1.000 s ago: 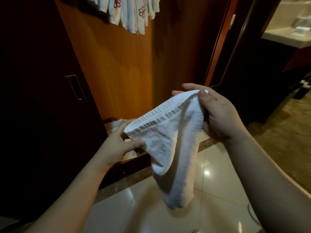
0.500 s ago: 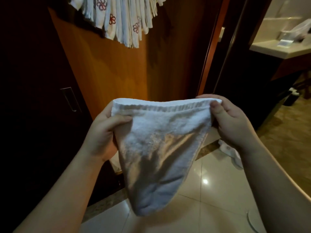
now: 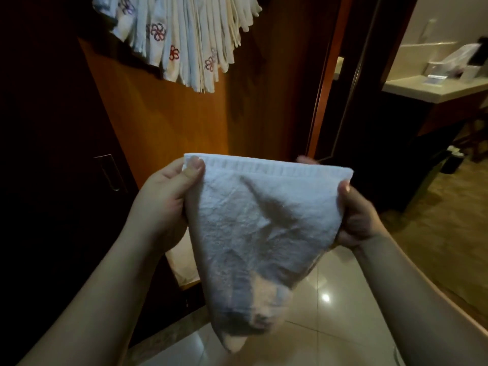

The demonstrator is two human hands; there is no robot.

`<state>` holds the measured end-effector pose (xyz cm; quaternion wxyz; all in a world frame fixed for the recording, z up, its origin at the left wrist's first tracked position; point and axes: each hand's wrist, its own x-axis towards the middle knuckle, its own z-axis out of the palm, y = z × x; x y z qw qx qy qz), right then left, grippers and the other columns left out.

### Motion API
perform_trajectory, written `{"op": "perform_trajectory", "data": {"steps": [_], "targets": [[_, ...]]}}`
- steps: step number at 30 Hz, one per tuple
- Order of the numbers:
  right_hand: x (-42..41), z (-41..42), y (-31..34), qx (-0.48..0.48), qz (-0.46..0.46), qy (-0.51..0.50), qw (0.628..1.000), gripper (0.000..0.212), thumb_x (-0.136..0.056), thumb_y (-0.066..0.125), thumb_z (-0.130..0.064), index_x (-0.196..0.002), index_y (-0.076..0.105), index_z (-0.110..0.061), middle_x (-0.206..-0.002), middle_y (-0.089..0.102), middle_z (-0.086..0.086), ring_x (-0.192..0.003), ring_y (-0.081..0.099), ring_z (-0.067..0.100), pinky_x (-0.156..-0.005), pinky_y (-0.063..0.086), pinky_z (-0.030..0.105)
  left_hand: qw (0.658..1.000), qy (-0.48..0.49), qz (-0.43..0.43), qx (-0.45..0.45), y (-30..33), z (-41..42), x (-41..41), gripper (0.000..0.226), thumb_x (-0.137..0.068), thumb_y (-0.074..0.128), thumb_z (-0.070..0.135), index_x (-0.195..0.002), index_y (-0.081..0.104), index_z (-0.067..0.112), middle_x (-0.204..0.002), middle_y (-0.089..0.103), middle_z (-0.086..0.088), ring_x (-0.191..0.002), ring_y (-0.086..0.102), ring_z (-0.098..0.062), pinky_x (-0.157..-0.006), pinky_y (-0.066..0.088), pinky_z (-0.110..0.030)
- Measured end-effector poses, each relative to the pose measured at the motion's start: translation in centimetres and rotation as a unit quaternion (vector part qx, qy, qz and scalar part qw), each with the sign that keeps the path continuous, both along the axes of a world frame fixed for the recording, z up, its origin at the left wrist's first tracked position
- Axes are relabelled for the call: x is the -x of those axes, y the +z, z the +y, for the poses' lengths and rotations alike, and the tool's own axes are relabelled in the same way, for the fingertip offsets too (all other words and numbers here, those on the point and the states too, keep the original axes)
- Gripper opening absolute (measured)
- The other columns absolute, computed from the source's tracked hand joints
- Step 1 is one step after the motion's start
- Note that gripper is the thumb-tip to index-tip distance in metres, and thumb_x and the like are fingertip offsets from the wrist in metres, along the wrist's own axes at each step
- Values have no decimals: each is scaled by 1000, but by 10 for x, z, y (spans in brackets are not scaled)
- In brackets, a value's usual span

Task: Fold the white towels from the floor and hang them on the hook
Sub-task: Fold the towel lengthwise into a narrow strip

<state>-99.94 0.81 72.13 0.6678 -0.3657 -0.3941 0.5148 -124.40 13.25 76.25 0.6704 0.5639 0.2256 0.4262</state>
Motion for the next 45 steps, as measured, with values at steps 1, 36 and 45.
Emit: {"op": "perform_trajectory", "data": {"steps": [1,36,45], "targets": [[1,-1,-5,32,13,8,999,79,-48,98,-47,-118,76,-16,-118,72,15,-109,70,30,-85,59,40,1000,1,5,3,-1,-1,-1,27,-87,63,39,-94,80,19,-96,77,-14,-86,75,-26,-68,60,-33],[125,-10,-104,195,-174,-276,925,67,-87,34,-81,-129,61,-36,-109,72,-13,-101,68,2,-82,57,21,980,129,145,41,-126,-92,-23,59,-84,51,63,-134,62,34,-117,71,20,-105,65,8,-81,53,-9],[145,-6,-93,121,-103,-150,976,29,-91,40,-58,-106,62,-48,-99,70,-36,-98,64,-14,-73,48,2,982,154,113,14,-116,-98,-23,64,-85,47,56,-138,59,22,-123,70,7,-110,65,1,-88,53,-13]]}}
